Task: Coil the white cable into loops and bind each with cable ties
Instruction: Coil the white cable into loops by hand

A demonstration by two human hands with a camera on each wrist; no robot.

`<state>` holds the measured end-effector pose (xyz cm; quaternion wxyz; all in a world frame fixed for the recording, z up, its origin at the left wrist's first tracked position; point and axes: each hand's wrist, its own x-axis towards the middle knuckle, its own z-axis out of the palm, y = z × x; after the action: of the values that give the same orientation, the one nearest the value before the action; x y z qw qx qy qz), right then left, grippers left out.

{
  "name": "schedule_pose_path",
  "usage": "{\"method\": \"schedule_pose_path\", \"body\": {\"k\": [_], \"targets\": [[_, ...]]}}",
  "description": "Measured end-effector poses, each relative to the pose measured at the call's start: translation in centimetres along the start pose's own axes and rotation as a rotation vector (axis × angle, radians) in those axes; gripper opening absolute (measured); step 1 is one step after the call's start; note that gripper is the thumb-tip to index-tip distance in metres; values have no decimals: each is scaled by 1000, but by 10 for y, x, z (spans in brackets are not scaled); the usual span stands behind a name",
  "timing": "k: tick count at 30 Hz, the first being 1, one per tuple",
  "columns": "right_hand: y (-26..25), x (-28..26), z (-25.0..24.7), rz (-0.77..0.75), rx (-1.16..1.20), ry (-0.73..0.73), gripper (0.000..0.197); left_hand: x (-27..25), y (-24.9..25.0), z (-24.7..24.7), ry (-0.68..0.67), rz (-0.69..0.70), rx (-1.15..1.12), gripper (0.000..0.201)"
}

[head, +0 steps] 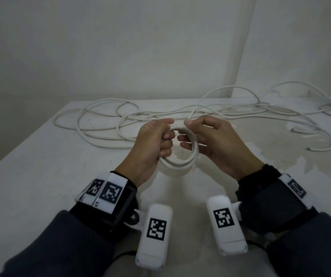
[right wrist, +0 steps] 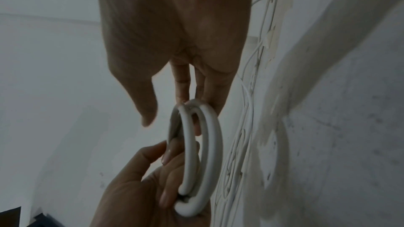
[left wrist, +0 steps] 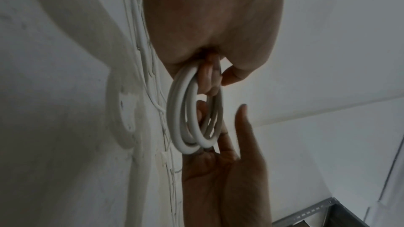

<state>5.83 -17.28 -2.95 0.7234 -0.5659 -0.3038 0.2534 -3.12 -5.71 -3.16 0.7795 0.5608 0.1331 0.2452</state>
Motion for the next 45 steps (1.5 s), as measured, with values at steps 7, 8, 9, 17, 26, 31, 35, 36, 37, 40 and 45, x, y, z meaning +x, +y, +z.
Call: {"method": "schedule_pose_path", "body": {"k": [7, 8, 9, 17, 26, 31, 35, 36, 37, 40, 45], "targets": [[4, 2, -6, -152, -163, 130, 13, 0, -5, 0, -76, -47, -14, 15], [4, 3, -7, -157, -161, 145, 12, 0, -6, 0, -85, -28, 22, 15], [5, 4, -7, -162, -154, 159, 11, 0, -8, 0, -95, -5, 75, 16], [5, 4, -11, -155, -66, 209, 14, 1, -13, -10, -75, 194, 492, 32], [10, 5, -15, 60, -382, 87, 21, 7, -19, -15, -99, 169, 652, 24], [12, 7, -17, 43, -475, 128, 21, 5, -22, -8, -49, -107, 121, 23], [12, 10, -15, 4, -559, 157, 21, 5, -25, -4, -31, -128, 140, 23], [12, 11, -15, -4, -590, 161, 21, 4, -25, -5, -33, -113, 177, 24], [12, 12, -14, -8, -620, 164, 22, 4, -26, -5, -36, -102, 211, 24], [13, 13, -14, 13, -649, 153, 23, 3, -28, -3, -21, -66, 307, 24], [8, 7, -21, 189, -606, 75, 18, 2, -34, 4, 16, -79, 295, 21]]}}
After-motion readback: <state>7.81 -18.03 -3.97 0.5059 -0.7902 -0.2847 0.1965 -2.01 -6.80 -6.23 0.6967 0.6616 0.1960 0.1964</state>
